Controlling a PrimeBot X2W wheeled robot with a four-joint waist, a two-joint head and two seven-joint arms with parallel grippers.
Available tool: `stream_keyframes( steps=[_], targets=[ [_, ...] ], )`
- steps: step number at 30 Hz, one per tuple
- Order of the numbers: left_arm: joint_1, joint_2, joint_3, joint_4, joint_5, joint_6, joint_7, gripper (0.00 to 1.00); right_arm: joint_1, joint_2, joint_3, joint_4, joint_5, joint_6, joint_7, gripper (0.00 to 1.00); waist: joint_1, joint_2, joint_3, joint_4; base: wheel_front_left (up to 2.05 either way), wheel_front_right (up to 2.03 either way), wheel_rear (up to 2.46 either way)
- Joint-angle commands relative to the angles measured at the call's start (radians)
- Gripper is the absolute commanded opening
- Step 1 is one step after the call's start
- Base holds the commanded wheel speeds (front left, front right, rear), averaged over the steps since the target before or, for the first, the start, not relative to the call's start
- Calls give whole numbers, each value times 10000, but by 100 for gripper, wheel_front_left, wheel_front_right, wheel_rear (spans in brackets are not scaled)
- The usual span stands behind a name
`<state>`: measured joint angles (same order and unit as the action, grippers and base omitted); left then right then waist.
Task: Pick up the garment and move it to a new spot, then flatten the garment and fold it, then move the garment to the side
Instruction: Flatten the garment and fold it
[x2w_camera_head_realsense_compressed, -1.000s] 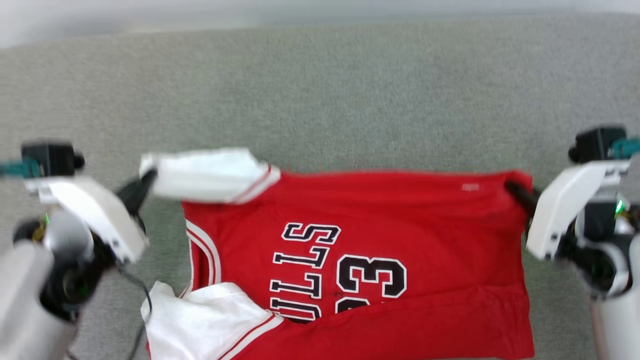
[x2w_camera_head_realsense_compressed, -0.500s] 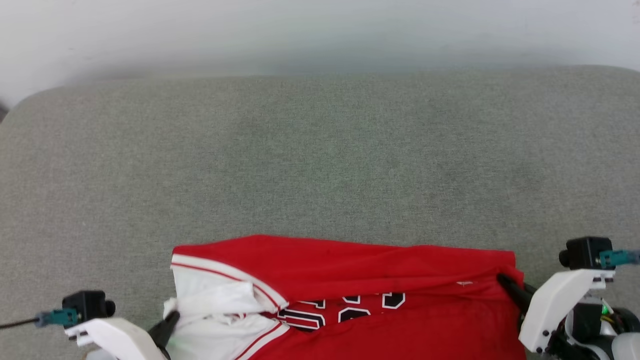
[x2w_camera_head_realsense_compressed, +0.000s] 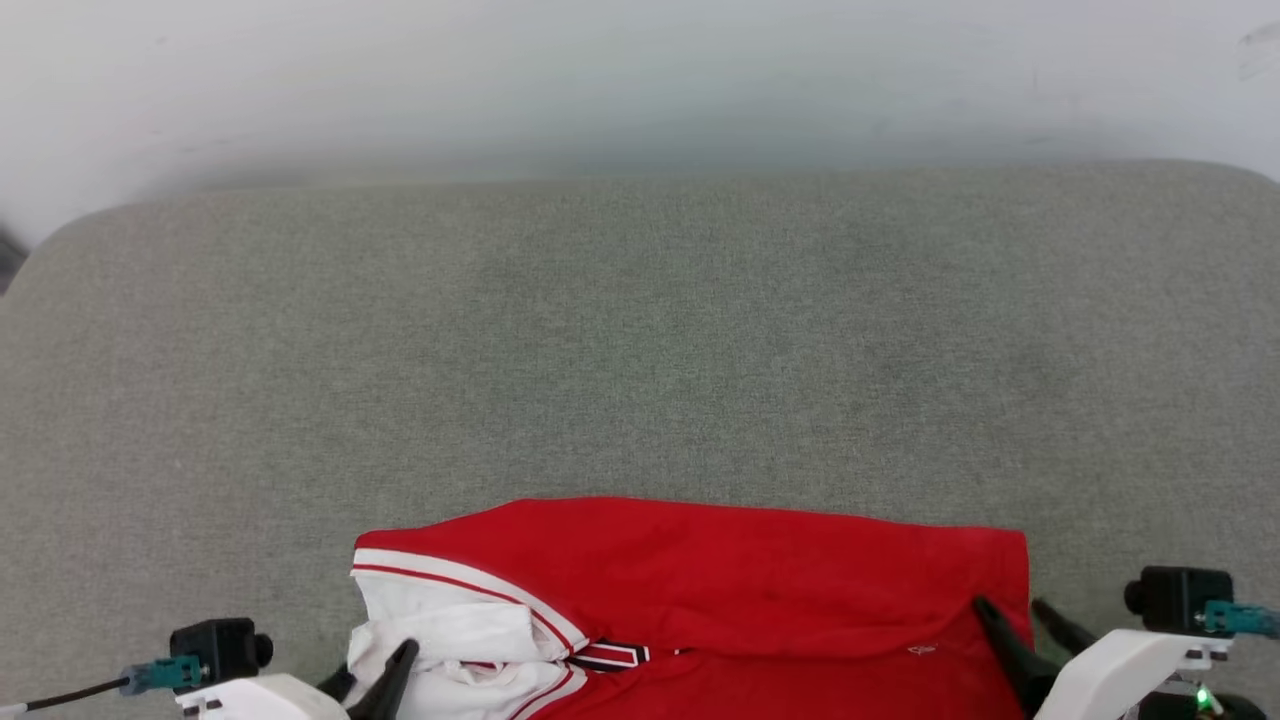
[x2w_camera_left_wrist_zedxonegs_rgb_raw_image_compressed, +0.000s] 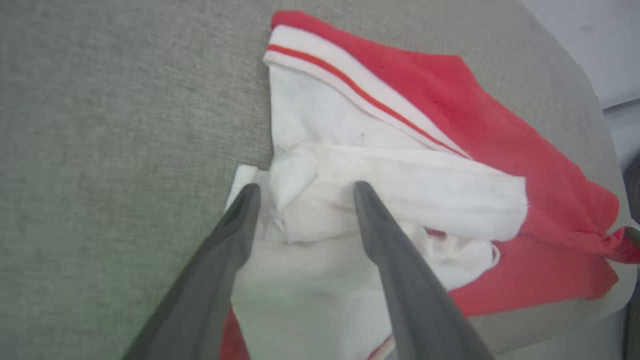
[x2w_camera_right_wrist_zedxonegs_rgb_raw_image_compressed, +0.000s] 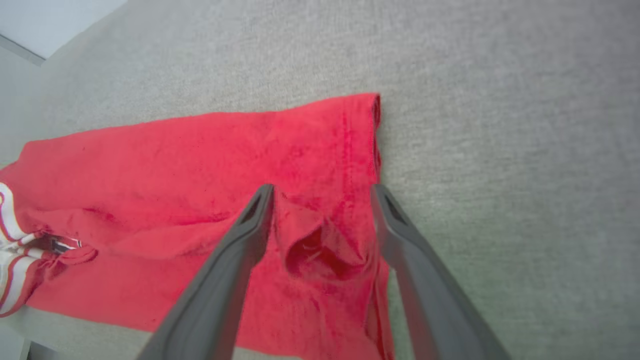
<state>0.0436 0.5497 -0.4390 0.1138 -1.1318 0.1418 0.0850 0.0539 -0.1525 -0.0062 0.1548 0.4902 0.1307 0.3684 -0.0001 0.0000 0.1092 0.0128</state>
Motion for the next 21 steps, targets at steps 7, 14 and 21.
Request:
stream_keyframes(
  steps=[7,14,21],
  targets=[
    [-523,166,81,-808,1162,207,-1152,100,-87,-114,-219,-1146,-368,-2,-577,100,1,0,-351,-43,0,0,0],
    [-975,179,89,-1812,2581,647,-2462,100,-605,-626,-686,-1568,-518,-2,724,100,1,0,-421,-17,0,0,0],
    [-1399,35,-52,-2374,4416,1225,-3337,100,-598,-1204,-1082,-1846,-627,-2,2807,100,1,0,-247,291,0,0,0]
  ],
)
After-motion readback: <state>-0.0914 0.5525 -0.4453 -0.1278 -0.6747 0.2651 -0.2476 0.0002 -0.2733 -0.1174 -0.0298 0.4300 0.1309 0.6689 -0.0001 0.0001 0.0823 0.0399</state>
